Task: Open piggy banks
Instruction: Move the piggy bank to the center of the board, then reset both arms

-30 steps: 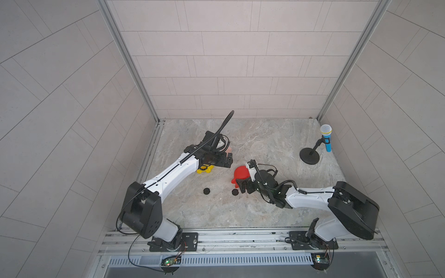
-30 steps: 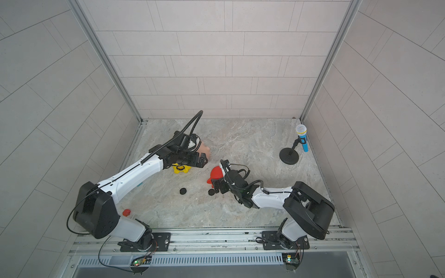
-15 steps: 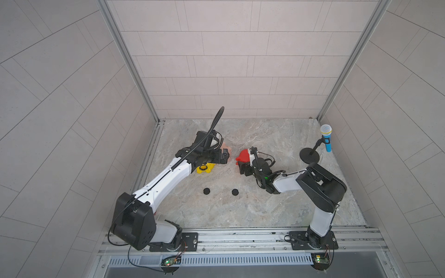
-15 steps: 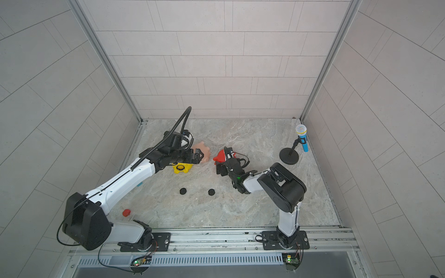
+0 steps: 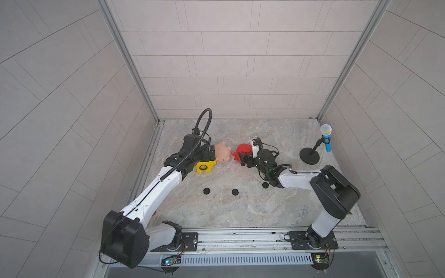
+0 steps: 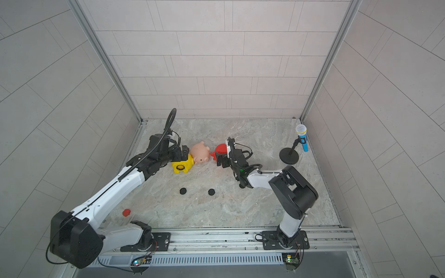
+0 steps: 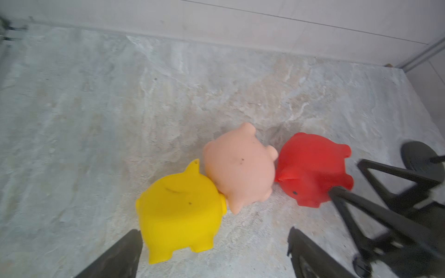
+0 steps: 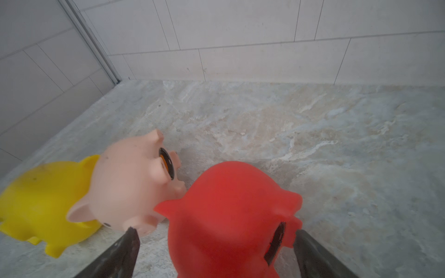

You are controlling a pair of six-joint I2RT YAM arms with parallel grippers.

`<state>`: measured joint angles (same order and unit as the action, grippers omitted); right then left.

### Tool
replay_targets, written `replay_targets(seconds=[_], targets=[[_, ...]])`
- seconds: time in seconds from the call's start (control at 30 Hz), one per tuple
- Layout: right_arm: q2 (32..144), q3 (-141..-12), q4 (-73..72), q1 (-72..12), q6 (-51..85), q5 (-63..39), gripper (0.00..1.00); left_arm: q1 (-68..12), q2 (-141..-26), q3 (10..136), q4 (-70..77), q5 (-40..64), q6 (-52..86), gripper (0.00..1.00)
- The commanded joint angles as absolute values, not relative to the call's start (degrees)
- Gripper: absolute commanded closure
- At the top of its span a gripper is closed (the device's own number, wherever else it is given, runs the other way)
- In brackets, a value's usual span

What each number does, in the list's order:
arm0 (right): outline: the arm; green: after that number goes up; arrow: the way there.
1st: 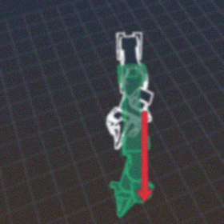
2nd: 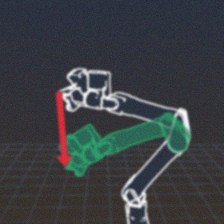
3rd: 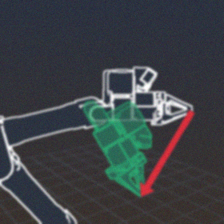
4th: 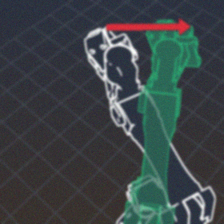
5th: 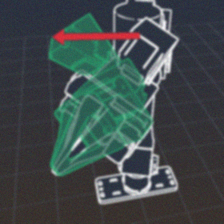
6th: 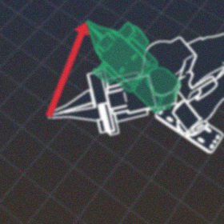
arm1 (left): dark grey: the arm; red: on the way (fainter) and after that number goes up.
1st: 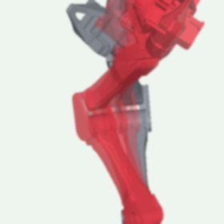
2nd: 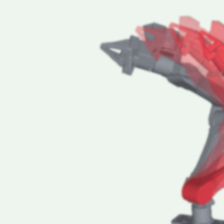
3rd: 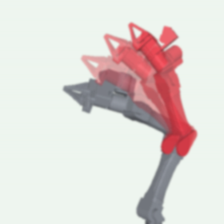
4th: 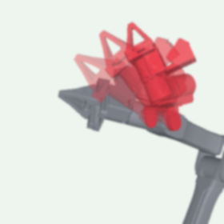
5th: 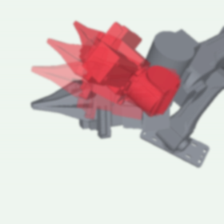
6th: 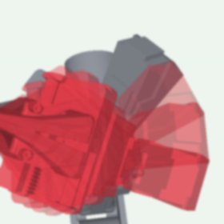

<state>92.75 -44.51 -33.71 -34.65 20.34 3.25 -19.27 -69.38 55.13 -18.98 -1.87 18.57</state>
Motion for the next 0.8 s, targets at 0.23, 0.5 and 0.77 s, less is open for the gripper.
replay_targets(seconds=[0.23, 0.5, 0.77], targets=[[71.17, -35.84, -12.97, -27.73, 4.46, 12.48, 0.00, -13.27, -61.30, 37.90, 3.80, -23.99, 10.25, 0.00], [69.58, -29.17, -19.61, -22.64, -5.28, 23.57, 0.00, -9.39, -65.91, 29.45, 17.94, -30.54, 5.50, 0.00], [77.00, -17.50, -47.41, -10.21, -0.98, 17.61, 0.00, -4.43, -76.15, 23.40, 34.10, -23.61, 6.92, 0.00]])
